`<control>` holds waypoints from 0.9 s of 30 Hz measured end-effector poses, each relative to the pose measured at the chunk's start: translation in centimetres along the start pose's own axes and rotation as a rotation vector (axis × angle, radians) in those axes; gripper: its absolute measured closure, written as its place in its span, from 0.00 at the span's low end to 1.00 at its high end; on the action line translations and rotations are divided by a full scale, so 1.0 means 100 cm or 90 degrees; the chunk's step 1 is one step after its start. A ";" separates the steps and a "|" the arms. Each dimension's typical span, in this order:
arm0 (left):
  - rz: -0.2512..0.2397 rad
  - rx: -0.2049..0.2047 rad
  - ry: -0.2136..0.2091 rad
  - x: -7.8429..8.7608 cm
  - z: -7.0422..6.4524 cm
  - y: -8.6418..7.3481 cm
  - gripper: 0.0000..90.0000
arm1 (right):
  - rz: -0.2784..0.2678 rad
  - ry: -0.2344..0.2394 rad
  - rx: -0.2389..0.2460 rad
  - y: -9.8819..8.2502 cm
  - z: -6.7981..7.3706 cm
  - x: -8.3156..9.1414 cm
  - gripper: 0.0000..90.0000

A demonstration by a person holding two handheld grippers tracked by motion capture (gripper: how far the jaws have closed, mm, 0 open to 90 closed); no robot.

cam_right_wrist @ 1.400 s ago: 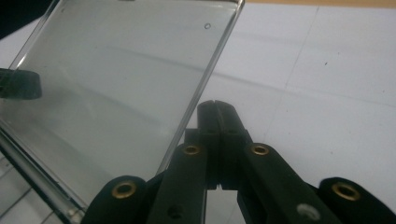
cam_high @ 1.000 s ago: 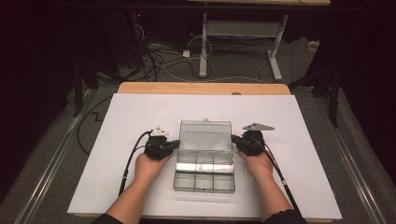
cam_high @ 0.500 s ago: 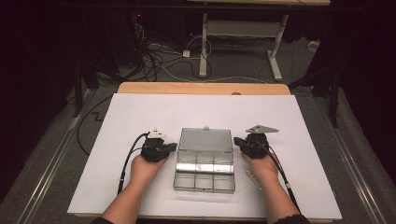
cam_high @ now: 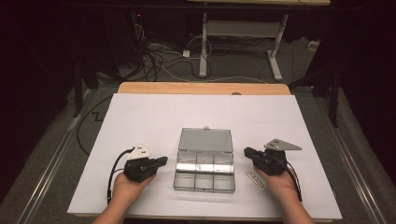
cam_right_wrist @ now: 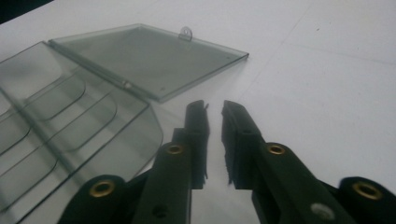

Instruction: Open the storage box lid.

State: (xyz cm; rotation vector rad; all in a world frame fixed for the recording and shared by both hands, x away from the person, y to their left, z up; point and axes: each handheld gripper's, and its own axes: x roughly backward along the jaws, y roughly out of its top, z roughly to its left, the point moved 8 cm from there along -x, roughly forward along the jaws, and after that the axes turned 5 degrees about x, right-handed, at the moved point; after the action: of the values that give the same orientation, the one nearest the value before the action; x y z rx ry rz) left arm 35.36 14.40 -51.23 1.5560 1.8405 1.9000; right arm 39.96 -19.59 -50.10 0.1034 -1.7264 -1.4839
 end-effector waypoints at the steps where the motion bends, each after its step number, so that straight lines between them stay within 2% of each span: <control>1: -0.004 -0.009 0.001 0.004 -0.001 -0.004 0.92 | 0.002 0.003 0.001 -0.002 0.001 0.004 0.87; 4: -0.015 -0.020 0.005 0.012 0.000 -0.013 0.88 | -0.003 0.007 0.009 -0.009 0.005 0.014 0.79; 6: -0.016 -0.012 0.019 0.012 0.006 -0.014 0.78 | -0.008 0.008 0.012 -0.012 0.007 0.020 0.73; 8: -0.016 0.006 0.018 0.011 0.012 -0.016 0.66 | -0.011 0.002 0.019 -0.015 0.007 0.024 0.64; 10: -0.001 0.016 0.011 0.008 0.014 -0.019 0.56 | -0.015 0.006 0.017 -0.017 0.006 0.027 0.53; 12: 0.009 0.005 0.022 0.007 0.015 -0.021 0.48 | -0.019 0.013 0.016 -0.017 0.008 0.029 0.41; 15: 0.002 0.006 0.026 0.008 0.015 -0.020 0.34 | -0.017 0.001 0.046 -0.020 0.009 0.029 0.29; 18: -0.005 0.004 0.032 0.010 0.016 -0.020 0.25 | -0.015 -0.008 0.041 -0.021 0.011 0.028 0.18; 20: -0.011 0.013 0.033 0.012 0.018 -0.019 0.17 | -0.020 -0.012 0.036 -0.021 0.013 0.029 0.12; 22: -0.022 0.021 0.032 0.014 0.019 -0.018 0.13 | -0.025 -0.015 0.036 -0.020 0.014 0.030 0.04; 24: -0.020 0.030 0.028 0.014 0.020 -0.018 0.00 | -0.025 -0.024 0.035 -0.020 0.014 0.032 0.00; 27: -0.030 0.031 0.025 0.014 0.020 -0.016 0.00 | -0.030 -0.022 0.031 -0.020 0.016 0.036 0.00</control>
State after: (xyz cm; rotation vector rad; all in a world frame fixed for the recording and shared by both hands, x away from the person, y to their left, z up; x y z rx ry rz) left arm 35.11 17.21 -52.12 1.4856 1.9353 1.8941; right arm 35.77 -20.97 -49.83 0.1455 -1.7984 -1.4862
